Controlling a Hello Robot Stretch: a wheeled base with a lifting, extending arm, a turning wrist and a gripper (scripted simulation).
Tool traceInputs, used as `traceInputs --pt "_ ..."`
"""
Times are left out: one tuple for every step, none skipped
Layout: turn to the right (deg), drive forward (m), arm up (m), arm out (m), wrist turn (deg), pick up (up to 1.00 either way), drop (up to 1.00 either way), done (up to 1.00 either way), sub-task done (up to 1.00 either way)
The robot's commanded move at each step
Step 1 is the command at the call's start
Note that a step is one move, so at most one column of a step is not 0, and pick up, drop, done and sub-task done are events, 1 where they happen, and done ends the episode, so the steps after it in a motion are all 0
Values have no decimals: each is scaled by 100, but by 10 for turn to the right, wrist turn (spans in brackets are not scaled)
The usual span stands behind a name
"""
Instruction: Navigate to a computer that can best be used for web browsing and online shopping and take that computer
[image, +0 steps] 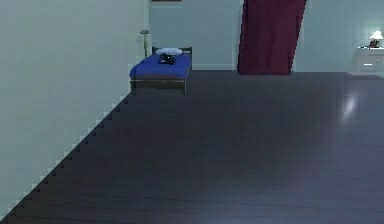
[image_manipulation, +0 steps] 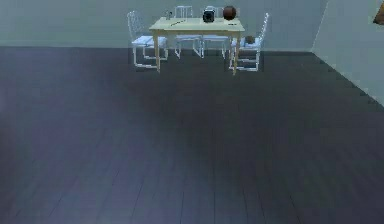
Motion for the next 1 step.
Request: traceInputs --pt "0 100 0 0 0 0 0 0 0"
